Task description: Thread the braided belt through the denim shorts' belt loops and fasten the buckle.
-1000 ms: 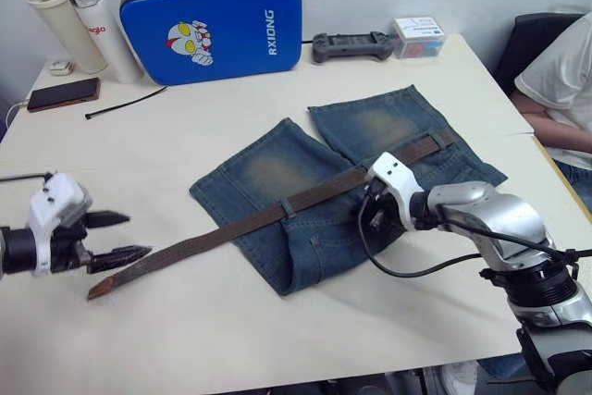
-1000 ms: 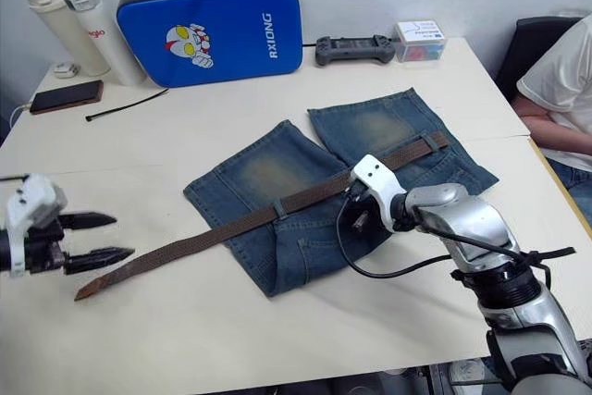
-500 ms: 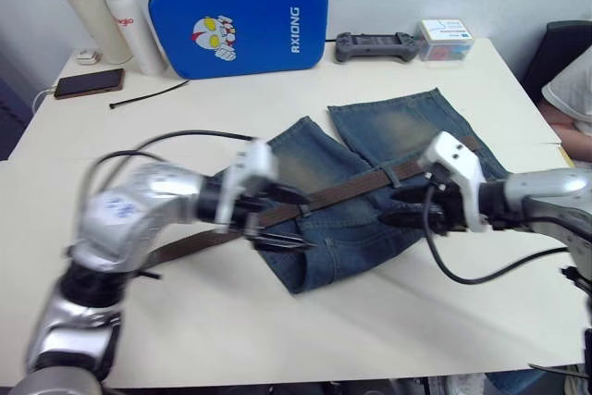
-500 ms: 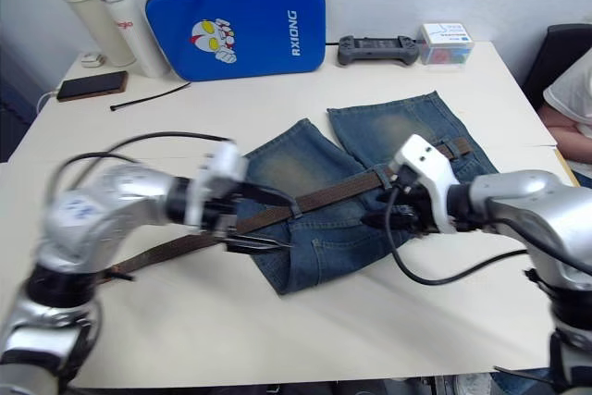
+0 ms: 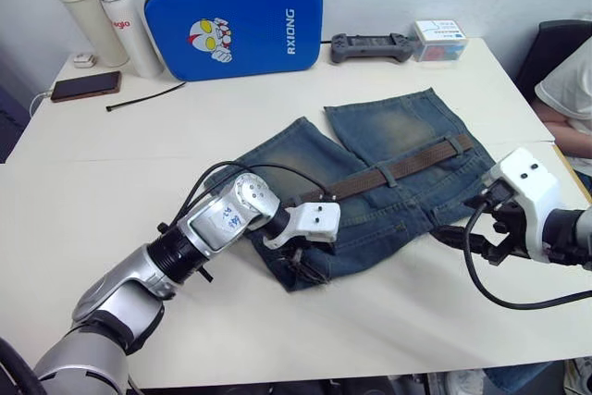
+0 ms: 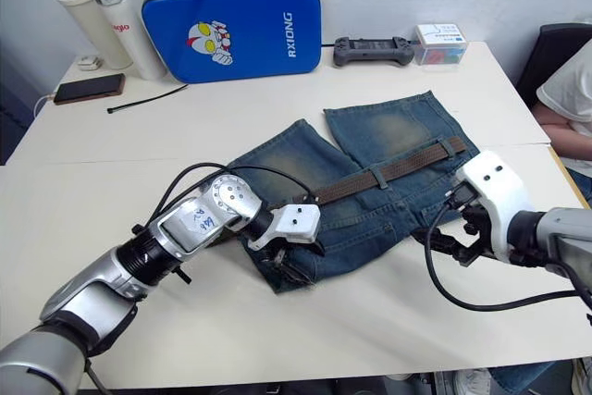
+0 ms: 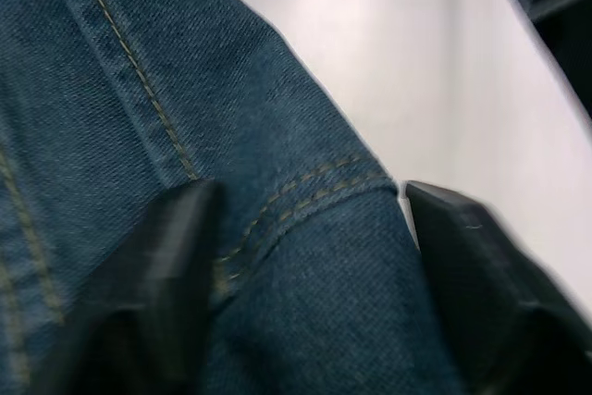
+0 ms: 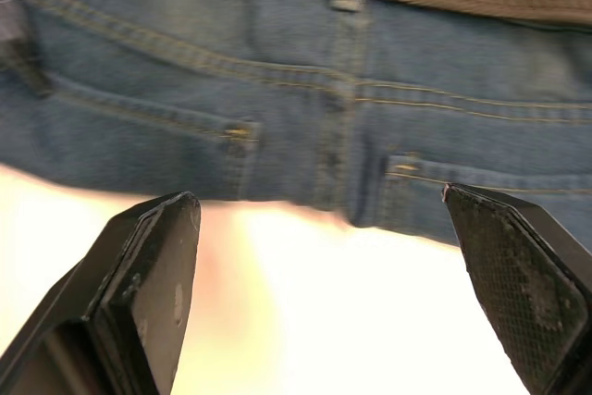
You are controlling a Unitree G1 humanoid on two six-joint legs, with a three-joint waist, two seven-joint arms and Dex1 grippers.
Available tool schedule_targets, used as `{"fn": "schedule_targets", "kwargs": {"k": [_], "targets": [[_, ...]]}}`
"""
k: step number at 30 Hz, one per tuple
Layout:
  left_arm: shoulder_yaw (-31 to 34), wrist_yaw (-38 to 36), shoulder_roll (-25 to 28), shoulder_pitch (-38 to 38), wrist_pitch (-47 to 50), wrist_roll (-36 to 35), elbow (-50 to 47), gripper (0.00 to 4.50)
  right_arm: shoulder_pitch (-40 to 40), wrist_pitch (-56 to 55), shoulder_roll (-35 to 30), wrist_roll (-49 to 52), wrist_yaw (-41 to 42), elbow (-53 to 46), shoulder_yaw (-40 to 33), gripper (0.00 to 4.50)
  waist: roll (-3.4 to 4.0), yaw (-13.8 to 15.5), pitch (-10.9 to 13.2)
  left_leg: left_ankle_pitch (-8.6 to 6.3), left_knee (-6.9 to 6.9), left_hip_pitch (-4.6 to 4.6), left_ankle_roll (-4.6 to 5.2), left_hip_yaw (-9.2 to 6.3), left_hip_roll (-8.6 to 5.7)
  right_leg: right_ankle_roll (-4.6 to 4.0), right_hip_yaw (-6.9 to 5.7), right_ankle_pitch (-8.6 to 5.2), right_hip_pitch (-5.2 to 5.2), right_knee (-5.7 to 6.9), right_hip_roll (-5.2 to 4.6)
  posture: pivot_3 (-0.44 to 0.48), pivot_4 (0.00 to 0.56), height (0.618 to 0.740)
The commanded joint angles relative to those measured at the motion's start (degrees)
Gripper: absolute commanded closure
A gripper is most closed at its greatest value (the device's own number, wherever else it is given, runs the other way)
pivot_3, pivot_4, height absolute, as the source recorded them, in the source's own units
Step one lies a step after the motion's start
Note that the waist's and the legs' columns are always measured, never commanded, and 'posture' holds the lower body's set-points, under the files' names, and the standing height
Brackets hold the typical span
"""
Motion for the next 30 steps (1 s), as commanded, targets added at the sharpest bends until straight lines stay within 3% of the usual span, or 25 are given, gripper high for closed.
{"fn": "schedule_targets", "kwargs": {"k": [1, 3, 5, 9, 16, 20, 22, 23, 24, 28, 29, 30], "targets": [[0.1, -4.79, 4.1, 0.59, -4.91, 3.79, 2.58, 3.03, 0.18, -1.11, -0.79, 0.53, -0.23, -1.78, -2.66, 0.0, 0.0, -0.09, 0.0, 0.0, 0.0, 0.0, 0.0, 0.0, 0.0, 0.0, 0.0, 0.0, 0.0, 0.0, 0.0, 0.0, 0.15, 0.74], [1.45, -6.48, 7.26, 0.7, -7.84, 5.21, 3.6, 3.93, 0.61, -3.07, -2.33, 1.3, 1.42, -1.65, -1.54, 0.0, 0.0, -0.29, 0.0, 0.0, -0.01, 0.01, -0.01, 0.0, 0.04, -0.01, 0.0, -0.01, 0.0, 0.01, 0.03, 0.0, 0.15, 0.74], [2.89, -8.19, 10.48, 0.8, -10.05, 6.13, 4.75, 4.49, 0.72, -4.73, -2.63, 1.85, 2.15, -1.46, -0.43, 0.0, 0.0, -0.56, 0.0, 0.01, -0.03, 0.03, -0.02, 0.0, 0.04, -0.02, 0.0, -0.01, -0.01, 0.03, 0.04, 0.0, 0.15, 0.74], [7.21, -11.58, 16.48, 0.99, -18.31, 6.93, 10.56, 4.49, -1.01, -7.65, -2.02, 2.53, 2.18, 0.07, 3.96, 0.0, 0.0, -0.87, 0.0, 0.02, -0.02, 0.07, -0.03, -0.01, 0.06, -0.03, 0.0, -0.02, 0.01, 0.06, 0.04, 0.0, 0.15, 0.74], [13.94, -12.1, 18.63, -0.58, -37.02, 8.84, 31.69, 4.49, -6.7, -12.51, -0.44, 1.05, 1.4, 5.08, 13.13, 0.0, 0.01, -1.11, 0.0, 0.02, 0.02, 0.08, -0.02, -0.03, 0.05, -0.03, -0.04, -0.02, 0.02, 0.08, 0.01, 0.0, 0.15, 0.74], [16.98, -12.32, 18.77, -1.4, -39.61, 8.24, 38.89, 4.49, -9.37, -15.21, -0.41, 0.21, 2.12, 7.77, 17.26, 0.0, 0.01, -1.52, -0.01, 0.02, 0.02, 0.08, -0.02, -0.02, 0.05, -0.03, -0.04, -0.02, 0.0, 0.13, 0.02, 0.0, 0.15, 0.74], [19.34, -15.11, 19.17, -0.84, -36.52, 5.65, 38.2, 3.47, -10.36, -16.29, -0.65, -0.16, 2.46, 9.43, 18.49, 0.0, 0.01, -1.51, 0.0, 0.01, 0.02, 0.07, -0.01, 0.0, 0.05, -0.03, -0.03, -0.02, -0.03, 0.16, 0.02, 0.0, 0.15, 0.74], [20.38, -16.43, 19.74, -0.27, -34.92, 4.7, 37.26, 3.31, -10.94, -16.84, -0.78, -0.42, 2.71, 10.39, 19.08, 0.0, 0.0, -1.48, 0.0, 0.01, 0.02, 0.04, -0.01, -0.01, 0.05, -0.03, -0.04, -0.02, -0.05, 0.16, 0.02, 0.0, 0.15, 0.74], [21.96, -17.46, 20.27, 0.51, -32.41, 3.11, 35.68, 2.73, -11.73, -17.01, -0.43, -0.13, 2.98, 11.67, 19.02, 0.0, 0.0, -1.51, 0.0, 0.01, 0.03, 0.0, -0.01, -0.01, 0.05, -0.03, -0.04, -0.02, -0.08, 0.17, 0.02, 0.0, 0.15, 0.74], [29.94, -19.76, 22.51, 3.48, -18.85, -5.64, 27.77, 1.31, -15.83, -17.55, 2.28, 1.1, 3.21, 18.81, 17.05, 0.0, -0.03, -1.6, 0.02, 0.01, 0.03, -0.09, 0.0, -0.01, 0.07, -0.03, -0.02, -0.02, -0.16, 0.33, 0.02, 0.0, 0.15, 0.74], [32.61, -19.08, 22.32, 3.34, -14.88, -8.53, 26.69, 0.75, -17.83, -17.39, 4.76, 1.63, 1.75, 21.8, 15.54, 0.0, -0.04, -1.58, 0.02, 0.01, 0.03, -0.13, 0.0, -0.02, 0.07, -0.03, -0.03, -0.02, -0.19, 0.34, 0.01, 0.0, 0.15, 0.74], [34.31, -18.47, 22.09, 3.2, -12.47, -10.26, 26.07, 0.53, -19.16, -17.22, 6.47, 1.94, 0.69, 23.72, 14.52, 0.0, -0.05, -1.52, 0.03, 0.01, 0.04, -0.14, 0.0, -0.02, 0.07, -0.03, -0.03, -0.02, -0.19, 0.35, 0.01, 0.0, 0.15, 0.74]]}}
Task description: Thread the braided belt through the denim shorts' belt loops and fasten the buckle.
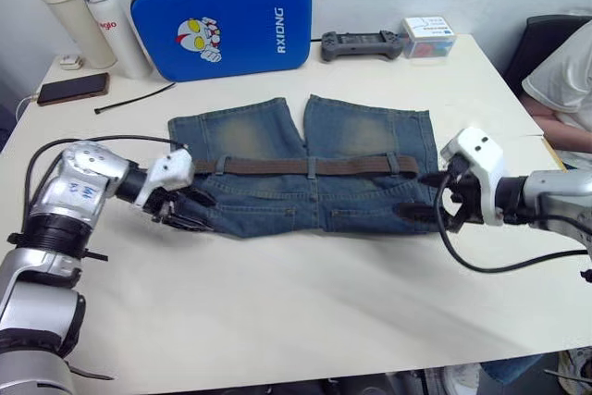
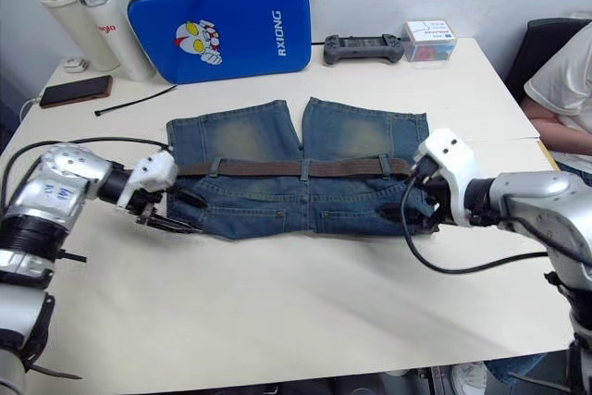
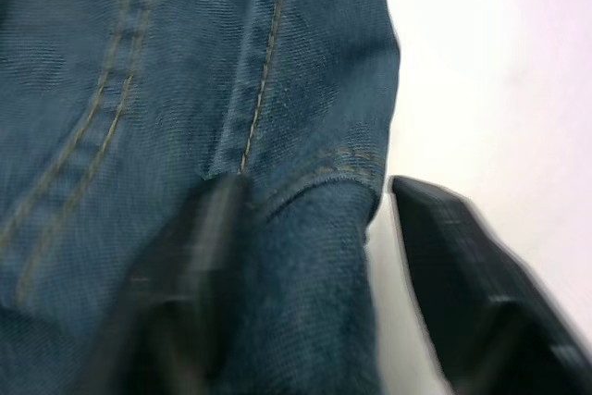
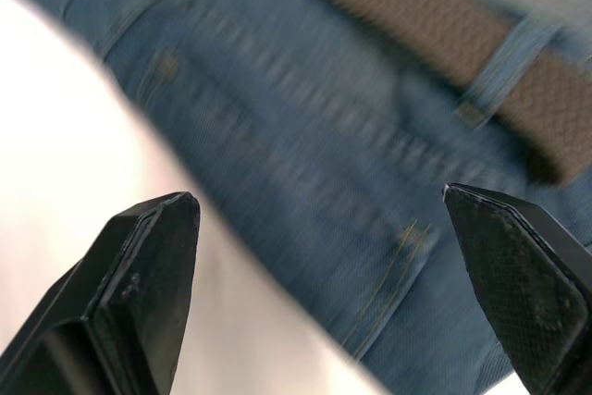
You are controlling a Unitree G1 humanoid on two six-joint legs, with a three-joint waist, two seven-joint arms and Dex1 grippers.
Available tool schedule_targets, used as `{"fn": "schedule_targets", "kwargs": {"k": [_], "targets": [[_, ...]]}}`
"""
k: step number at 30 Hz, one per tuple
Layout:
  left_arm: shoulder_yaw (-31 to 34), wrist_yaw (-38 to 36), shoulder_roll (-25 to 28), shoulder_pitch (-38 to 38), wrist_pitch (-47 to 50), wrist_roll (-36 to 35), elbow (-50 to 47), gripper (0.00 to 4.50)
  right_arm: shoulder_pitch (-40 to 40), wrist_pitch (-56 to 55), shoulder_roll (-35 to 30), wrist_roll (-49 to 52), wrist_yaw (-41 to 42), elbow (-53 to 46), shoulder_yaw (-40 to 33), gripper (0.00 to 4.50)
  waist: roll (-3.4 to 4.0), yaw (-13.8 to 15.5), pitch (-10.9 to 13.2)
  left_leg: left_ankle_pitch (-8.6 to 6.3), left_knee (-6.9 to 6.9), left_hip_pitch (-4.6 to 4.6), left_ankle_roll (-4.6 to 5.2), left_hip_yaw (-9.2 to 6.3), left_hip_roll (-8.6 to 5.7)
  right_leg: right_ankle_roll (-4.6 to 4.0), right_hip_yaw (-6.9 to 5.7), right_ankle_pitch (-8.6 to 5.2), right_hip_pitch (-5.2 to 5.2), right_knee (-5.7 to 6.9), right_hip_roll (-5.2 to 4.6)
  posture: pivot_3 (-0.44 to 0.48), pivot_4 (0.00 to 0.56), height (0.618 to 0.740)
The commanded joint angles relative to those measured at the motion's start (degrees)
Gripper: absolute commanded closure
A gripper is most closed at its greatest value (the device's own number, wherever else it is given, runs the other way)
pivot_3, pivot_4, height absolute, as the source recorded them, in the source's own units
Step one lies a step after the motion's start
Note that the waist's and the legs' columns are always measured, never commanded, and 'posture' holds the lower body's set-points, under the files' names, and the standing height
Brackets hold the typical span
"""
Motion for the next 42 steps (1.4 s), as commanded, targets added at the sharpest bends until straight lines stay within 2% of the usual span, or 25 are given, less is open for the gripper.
{"fn": "schedule_targets", "kwargs": {"k": [1, 2, 5, 7, 11, 14, 20, 28, 31, 33, 34, 36, 37, 38, 39, 42], "targets": [[10.12, -0.05, 0.54, -1.84, 14.19, -10.4, -3.7, 0.13, -6.43, 0.42, 6.48, 1.71, -4.2, 8.39, -6.37, 0.0, -0.02, 0.09, 0.01, 0.0, 0.02, 0.0, 0.0, -0.01, 0.0, 0.0, -0.01, 0.0, 0.0, 0.01, 0.0, 0.0, 0.15, 0.74], [13.24, 2.72, -0.35, -3.88, 18.58, -12.63, -0.92, 0.03, -8.39, 0.31, 8.79, 1.21, -6.11, 12.26, -7.56, 0.0, -0.02, 0.14, 0.01, 0.0, 0.08, -0.05, 0.0, -0.01, 0.0, 0.0, -0.01, 0.0, -0.02, 0.04, -0.01, 0.0, 0.15, 0.74], [18.62, 15.02, -3.44, -9.55, 26.05, -12.9, 7.14, 0.03, -11.77, -3.53, 13.4, -1.75, -9.01, 20.95, -7.58, 0.0, -0.09, 0.58, 0.01, 0.02, 0.24, -0.09, 0.01, -0.06, -0.07, 0.01, -0.09, 0.0, -0.05, 0.25, -0.07, 0.0, 0.15, 0.74], [18.51, 18.37, -4.81, -11.98, 29.81, -11.37, 10.48, 0.03, -13.94, -3.84, 14.83, -2.34, -8.17, 25.51, -6.29, 0.0, -0.08, 0.5, 0.01, 0.02, 0.23, -0.09, 0.03, -0.05, -0.14, 0.01, -0.09, 0.01, -0.1, 0.35, -0.09, 0.0, 0.15, 0.74], [12.31, 22.13, -8.1, -18.46, 38.37, -4.27, 21.68, 0.03, -18.98, -9.61, 17.33, -6.92, -5.02, 38.24, -1.93, 0.0, -0.08, 0.05, 0.0, 0.07, 0.24, -0.4, 0.12, 0.14, -0.31, 0.02, -0.05, 0.01, -0.63, 0.71, -0.2, 0.0, 0.15, 0.74], [13.5, 25.31, -10.97, -22.17, 37.74, -2.52, 30.5, 0.03, -22.36, -16.42, 18.59, -11.43, -1.98, 48.4, 1.23, 0.0, -0.09, -0.29, 0.01, 0.1, 0.46, -0.79, 0.08, 0.19, -0.33, 0.03, -0.08, 0.02, -1.02, 0.81, -0.18, 0.0, 0.15, 0.74], [11.55, 24.82, -14.46, -23.81, 35.47, 2.48, 36.82, 0.03, -27.16, -23.59, 20.31, -16.45, 3.49, 61.54, 3.26, 0.0, -0.09, -1.47, 0.0, 0.15, 0.51, -1.05, -0.02, 0.35, -0.33, 0.03, -0.13, 0.02, -1.53, 1.27, -0.23, 0.0, 0.15, 0.74], [11.03, 23.11, -14.47, -24.38, 35.05, 6.73, 39.21, 0.03, -28.59, -23.33, 21.03, -18.4, 10.98, 67.57, 3.39, 0.0, -0.08, -1.44, 0.0, 0.15, 0.65, -1.03, -0.05, 0.4, -0.32, 0.03, -0.11, 0.02, -1.53, 1.35, -0.25, 0.0, 0.15, 0.74], [11.79, 21.64, -13.66, -24.84, 35.56, 6.82, 39.8, 0.0, -28.53, -23.44, 21.11, -19.12, 12.46, 68.7, 3.46, 0.93, -0.08, -1.46, 0.0, 0.14, 0.66, -1.03, -0.06, 0.4, -0.32, 0.03, -0.11, 0.02, -1.53, 1.37, -0.25, 0.0, 0.15, 0.74], [12.05, 21.15, -13.44, -25.09, 35.7, 7.1, 39.97, 0.57, -28.44, -23.93, 21.08, -19.53, 13.15, 69.32, 3.29, 1.83, -0.08, -1.58, 0.0, 0.13, 0.66, -1.01, -0.08, 0.4, -0.31, 0.03, -0.12, 0.02, -1.53, 1.38, -0.24, 0.0, 0.15, 0.74], [12.42, 20.69, -13.3, -25.33, 35.97, 6.93, 39.91, 1.04, -28.29, -24.61, 21.04, -19.56, 13.7, 69.26, 3.05, 2.52, -0.08, -1.58, 0.0, 0.13, 0.66, -1.01, -0.09, 0.4, -0.3, 0.03, -0.13, 0.02, -1.54, 1.38, -0.24, 0.0, 0.15, 0.74], [12.96, 20.05, -13.17, -25.65, 36.19, 6.74, 39.81, 1.66, -28.27, -25.59, 21.0, -19.68, 14.41, 69.34, 2.73, 3.2, -0.08, -1.53, 0.0, 0.12, 0.66, -1.02, -0.1, 0.4, -0.3, 0.03, -0.12, 0.02, -1.55, 1.4, -0.24, 0.0, 0.15, 0.74], [13.07, 19.41, -13.05, -25.72, 36.19, 6.74, 39.69, 2.17, -28.14, -25.84, 20.91, -19.67, 14.87, 69.02, 2.62, 3.79, -0.08, -1.51, 0.0, 0.12, 0.69, -1.02, -0.1, 0.4, -0.31, 0.03, -0.13, 0.02, -1.56, 1.42, -0.24, 0.0, 0.15, 0.74], [13.09, 18.39, -12.84, -25.77, 36.01, 6.76, 39.44, 2.57, -27.82, -26.05, 20.74, -19.52, 15.61, 68.22, 2.56, 4.15, -0.08, -1.5, 0.0, 0.12, 0.72, -1.03, -0.1, 0.4, -0.31, 0.03, -0.12, 0.02, -1.56, 1.44, -0.24, 0.0, 0.15, 0.74], [13.14, 17.64, -12.69, -25.8, 35.89, 6.82, 39.26, 3.0, -27.57, -26.21, 20.62, -19.44, 16.17, 67.64, 2.51, 4.4, -0.08, -1.5, 0.0, 0.12, 0.73, -1.04, -0.1, 0.4, -0.31, 0.03, -0.13, 0.02, -1.56, 1.43, -0.24, 0.0, 0.15, 0.74], [13.06, 13.97, -11.54, -25.98, 35.45, 6.94, 38.33, 4.26, -24.65, -27.77, 19.81, -18.78, 18.87, 61.66, 2.46, 4.4, -0.08, -1.49, 0.0, 0.11, 0.77, -1.05, -0.1, 0.39, -0.31, 0.03, -0.13, 0.02, -1.56, 1.45, -0.24, 0.0, 0.15, 0.74]]}}
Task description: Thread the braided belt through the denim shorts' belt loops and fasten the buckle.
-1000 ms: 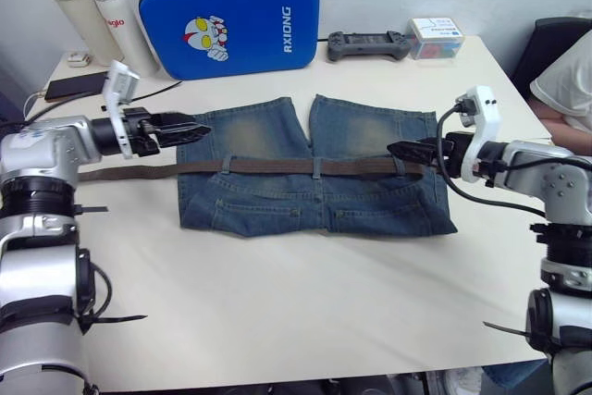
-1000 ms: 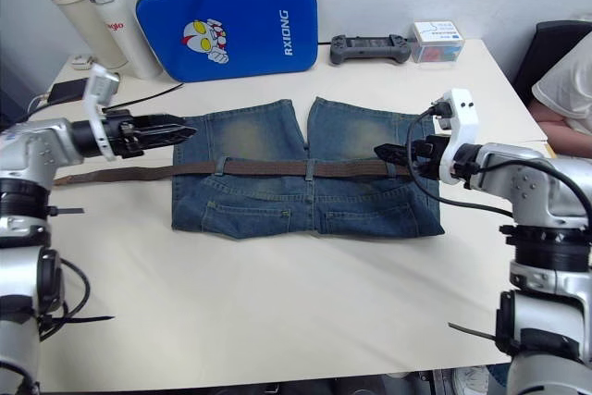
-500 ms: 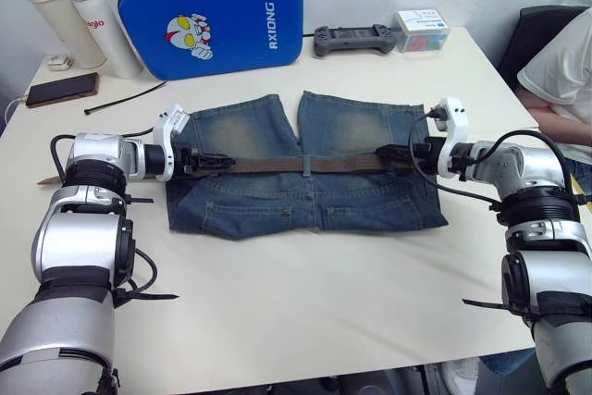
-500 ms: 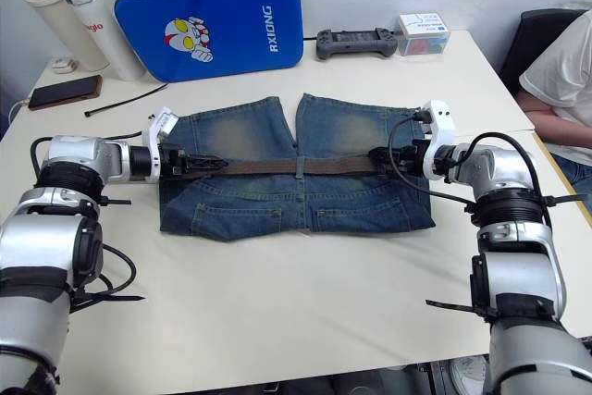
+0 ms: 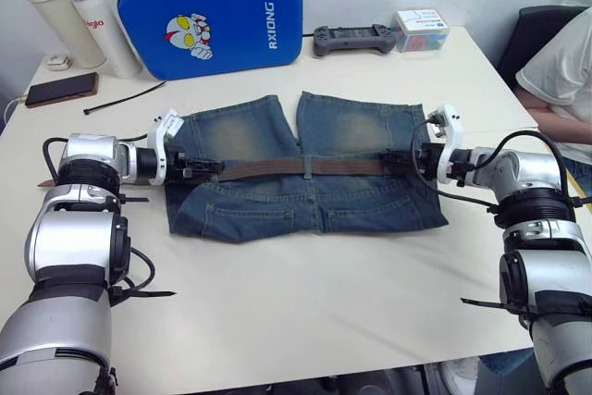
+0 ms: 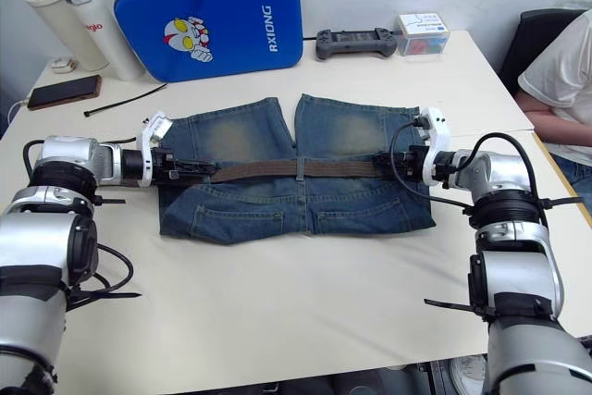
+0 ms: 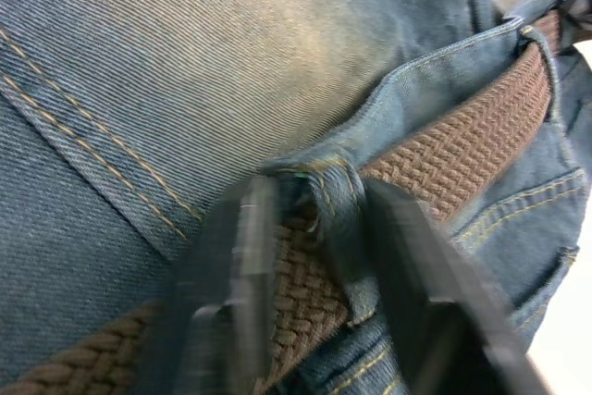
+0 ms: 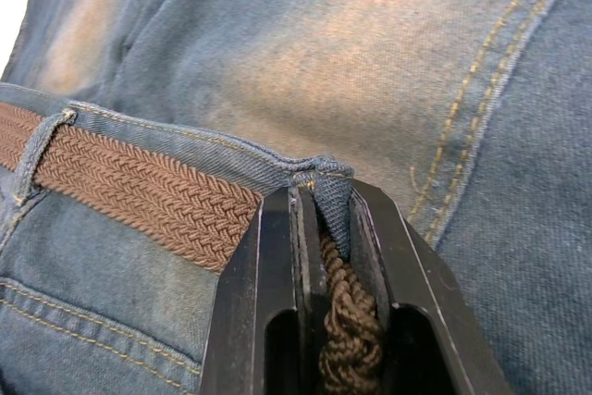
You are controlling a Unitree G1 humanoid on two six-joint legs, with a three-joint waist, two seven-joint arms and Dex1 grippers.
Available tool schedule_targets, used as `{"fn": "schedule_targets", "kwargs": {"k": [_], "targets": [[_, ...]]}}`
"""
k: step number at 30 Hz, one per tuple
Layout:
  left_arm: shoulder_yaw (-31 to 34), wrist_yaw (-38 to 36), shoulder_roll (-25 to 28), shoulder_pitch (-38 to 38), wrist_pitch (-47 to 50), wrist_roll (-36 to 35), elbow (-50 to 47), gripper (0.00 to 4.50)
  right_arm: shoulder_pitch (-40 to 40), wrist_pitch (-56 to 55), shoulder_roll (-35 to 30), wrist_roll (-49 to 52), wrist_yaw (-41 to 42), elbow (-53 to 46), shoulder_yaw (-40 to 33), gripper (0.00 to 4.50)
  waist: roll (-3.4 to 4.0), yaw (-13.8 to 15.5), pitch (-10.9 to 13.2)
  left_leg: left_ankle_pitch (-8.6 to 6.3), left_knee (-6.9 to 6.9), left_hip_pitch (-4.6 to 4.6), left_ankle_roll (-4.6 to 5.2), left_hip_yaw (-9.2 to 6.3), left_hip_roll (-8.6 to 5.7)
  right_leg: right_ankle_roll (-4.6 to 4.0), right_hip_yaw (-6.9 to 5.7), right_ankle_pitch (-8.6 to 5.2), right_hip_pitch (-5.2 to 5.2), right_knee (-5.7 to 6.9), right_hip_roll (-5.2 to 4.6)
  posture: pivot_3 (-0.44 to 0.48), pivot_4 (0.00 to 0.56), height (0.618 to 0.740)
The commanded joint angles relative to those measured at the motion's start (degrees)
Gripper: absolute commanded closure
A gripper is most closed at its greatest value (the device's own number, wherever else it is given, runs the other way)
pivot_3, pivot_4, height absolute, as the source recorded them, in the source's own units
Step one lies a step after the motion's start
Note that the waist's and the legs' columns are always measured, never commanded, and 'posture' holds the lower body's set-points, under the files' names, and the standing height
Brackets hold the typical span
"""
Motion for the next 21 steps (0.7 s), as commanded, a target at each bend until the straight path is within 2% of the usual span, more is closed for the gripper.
{"fn": "schedule_targets", "kwargs": {"k": [1, 5, 9, 13, 17, 21], "targets": [[0.58, -4.83, 2.16, -1.19, -0.76, -0.02, -1.22, 4.47, 3.06, -2.38, -1.57, 1.44, 4.09, -8.6, -1.26, 4.4, 0.0, 0.02, 0.0, 0.0, 0.01, 0.0, 0.0, 0.0, 0.0, 0.0, 0.0, 0.0, 0.0, 0.01, 0.0, 0.0, 0.15, 0.74], [0.97, -9.76, 3.93, -1.22, -2.97, -0.62, -3.24, 4.5, 9.11, -3.33, -2.56, 4.38, 6.25, -20.72, -3.35, 4.4, 0.0, 0.09, 0.0, -0.03, 0.1, -0.06, -0.03, -0.03, 0.01, 0.0, -0.03, 0.0, -0.02, 0.04, 0.01, 0.0, 0.15, 0.74], [1.32, -17.8, 6.03, 0.32, -5.77, -2.02, -8.32, 4.5, 17.45, -6.8, -4.04, 5.57, 7.03, -34.01, -4.83, 4.4, 0.0, 0.17, 0.0, -0.05, 0.16, -0.11, -0.04, -0.07, 0.03, 0.0, -0.07, 0.0, -0.03, 0.02, 0.02, 0.0, 0.15, 0.74], [0.87, -24.04, 8.94, 4.71, -6.65, -4.89, -17.87, 4.5, 24.18, -11.7, -4.19, 6.98, 6.88, -44.24, -7.22, 4.4, 0.0, 0.13, 0.0, -0.06, 0.2, -0.1, -0.04, -0.06, 0.04, 0.0, -0.03, 0.0, -0.02, 0.05, 0.02, 0.0, 0.15, 0.74], [-2.56, -24.55, 20.18, 21.55, -6.2, -23.15, -46.11, 4.5, 34.63, -12.37, -5.67, 14.01, 11.81, -57.69, -10.88, 4.4, 0.0, -0.34, 0.0, -0.11, 0.14, -0.05, -0.09, -0.07, 0.17, 0.0, 0.03, 0.0, -0.04, 0.08, 0.09, 0.0, 0.15, 0.74], [-0.98, -24.55, 29.26, 36.79, -10.24, -32.31, -63.59, 4.5, 46.51, -20.5, -6.51, 11.43, 11.77, -67.36, -12.98, 4.4, 0.01, 0.24, -0.01, -0.19, 0.13, 0.03, -0.08, -0.21, 0.21, -0.02, 0.08, -0.01, 0.09, -0.02, 0.11, 0.0, 0.15, 0.74]]}}
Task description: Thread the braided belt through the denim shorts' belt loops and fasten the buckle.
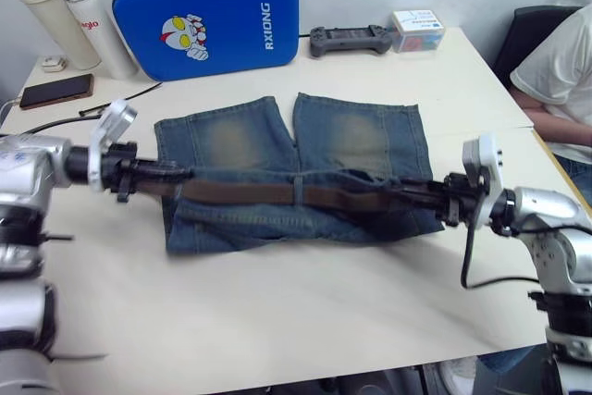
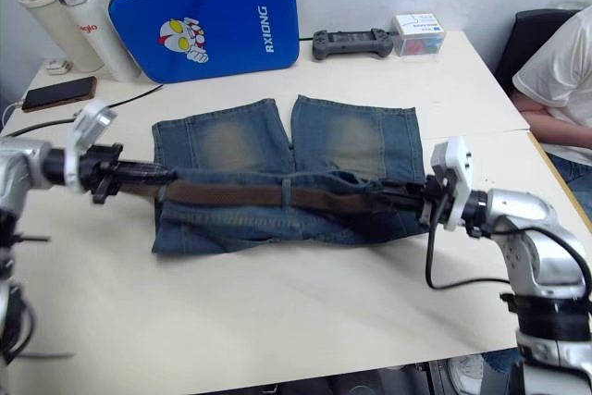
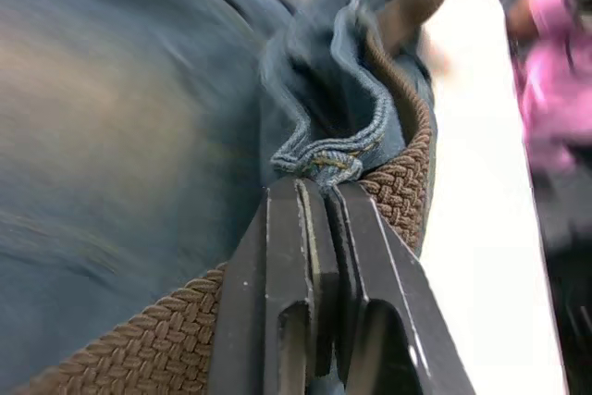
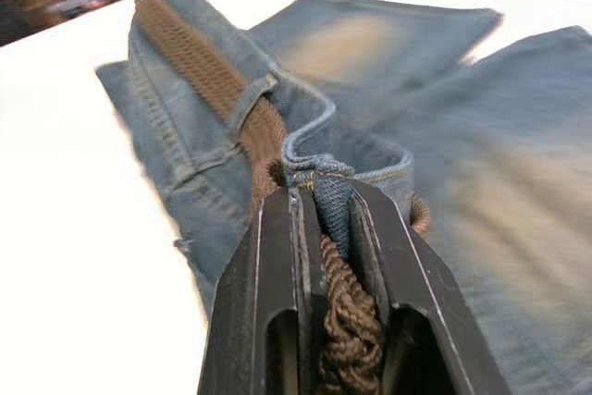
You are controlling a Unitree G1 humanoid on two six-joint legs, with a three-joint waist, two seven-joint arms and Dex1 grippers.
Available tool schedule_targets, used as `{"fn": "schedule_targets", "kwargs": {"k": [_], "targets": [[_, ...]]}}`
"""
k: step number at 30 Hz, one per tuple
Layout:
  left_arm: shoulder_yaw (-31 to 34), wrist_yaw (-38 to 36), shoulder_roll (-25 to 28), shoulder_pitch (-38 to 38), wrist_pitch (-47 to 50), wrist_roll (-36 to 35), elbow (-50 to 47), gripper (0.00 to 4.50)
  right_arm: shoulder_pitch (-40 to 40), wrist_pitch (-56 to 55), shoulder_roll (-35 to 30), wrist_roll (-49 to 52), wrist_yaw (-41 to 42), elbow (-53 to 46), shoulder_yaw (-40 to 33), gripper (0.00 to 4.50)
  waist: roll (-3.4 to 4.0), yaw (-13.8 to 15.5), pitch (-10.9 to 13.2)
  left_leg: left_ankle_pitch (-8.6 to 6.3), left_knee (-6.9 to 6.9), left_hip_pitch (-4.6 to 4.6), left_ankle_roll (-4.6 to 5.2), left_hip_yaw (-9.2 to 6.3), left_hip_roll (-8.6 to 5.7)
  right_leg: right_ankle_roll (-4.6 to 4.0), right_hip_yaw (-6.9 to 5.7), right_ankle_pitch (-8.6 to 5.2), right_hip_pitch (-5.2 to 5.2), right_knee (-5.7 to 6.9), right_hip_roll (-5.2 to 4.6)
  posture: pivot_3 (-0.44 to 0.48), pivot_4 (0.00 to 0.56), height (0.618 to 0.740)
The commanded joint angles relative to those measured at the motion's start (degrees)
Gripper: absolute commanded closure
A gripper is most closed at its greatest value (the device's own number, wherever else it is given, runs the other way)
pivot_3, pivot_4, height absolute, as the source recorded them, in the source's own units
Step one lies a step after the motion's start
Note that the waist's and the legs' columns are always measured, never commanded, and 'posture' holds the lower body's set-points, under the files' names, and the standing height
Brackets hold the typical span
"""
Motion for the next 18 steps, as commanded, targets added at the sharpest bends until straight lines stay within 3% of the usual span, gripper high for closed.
{"fn": "schedule_targets", "kwargs": {"k": [1, 6, 10, 12, 14, 16, 17, 18], "targets": [[3.15, -6.42, 5.36, 8.68, -4.24, -7.09, -13.83, 4.5, 8.82, -10.25, -1.11, -3.13, 1.17, -8.87, -2.59, 4.4, 0.02, 0.42, -0.01, -0.01, 0.03, 0.04, 0.01, 0.02, 0.0, -0.01, 0.03, 0.0, 0.11, -0.09, 0.0, 0.0, 0.15, 0.74], [9.23, -3.8, 6.03, 22.67, -7.48, -8.36, -28.07, 4.5, 20.55, -24.95, -0.03, -10.75, -0.85, -12.98, -2.84, 4.4, 0.05, 1.82, -0.01, -0.14, 0.05, 0.53, 0.24, -0.01, 0.0, -0.04, 0.02, -0.02, 0.95, -0.84, -0.01, 0.0, 0.15, 0.74], [10.46, 1.49, 4.38, 36.49, -16.72, -0.58, -36.24, 4.5, 30.03, -35.46, -0.65, -16.0, 0.5, -12.9, -0.74, 4.4, 0.09, 1.84, -0.04, -0.18, -0.04, 0.74, 0.27, 0.02, 0.0, -0.04, 0.05, -0.02, 1.1, -0.87, 0.0, 0.0, 0.15, 0.74], [8.82, 0.84, 4.73, 40.37, -16.25, 0.03, -37.7, 4.5, 34.01, -36.17, -2.2, -16.82, 1.9, -12.7, 1.13, 4.41, 0.09, 1.83, -0.03, -0.17, -0.21, 0.85, 0.26, 0.06, 0.0, -0.07, 0.06, -0.04, 1.15, -0.91, 0.01, 0.0, 0.15, 0.74], [7.45, 2.33, 6.04, 42.55, -14.21, 2.29, -38.24, 4.5, 36.61, -29.55, -5.1, -13.65, 3.4, -13.42, 2.65, 4.4, 0.09, 1.78, -0.03, -0.24, -0.3, 1.11, 0.37, 0.06, 0.0, -0.08, 0.06, -0.04, 1.42, -1.02, 0.02, 0.0, 0.15, 0.74], [6.33, 3.88, 6.77, 43.04, -12.14, 4.07, -37.7, 4.5, 37.0, -4.93, -13.11, -0.03, 3.66, -14.97, 3.32, 4.41, 0.14, 1.64, 0.02, -0.4, -0.72, 1.77, 0.66, 0.04, 0.01, -0.1, 0.05, -0.06, 2.07, -1.31, 0.0, 0.0, 0.15, 0.74], [5.99, 2.94, 7.52, 43.2, -10.4, 3.25, -37.71, 3.76, 37.01, 1.52, -15.41, 3.79, 2.89, -15.81, 3.03, 4.41, 0.16, 1.57, 0.04, -0.44, -0.8, 2.14, 0.73, 0.07, 0.02, -0.12, 0.09, -0.07, 2.45, -1.4, -0.04, 0.0, 0.15, 0.74], [6.08, 1.81, 8.3, 43.64, -9.19, 2.25, -38.03, 3.5, 37.11, 6.7, -18.02, 7.31, 2.73, -16.88, 2.51, 4.41, 0.15, 1.61, 0.02, -0.46, -0.87, 2.36, 0.76, 0.03, 0.06, -0.14, 0.07, -0.08, 2.69, -1.54, -0.04, 0.0, 0.15, 0.74]]}}
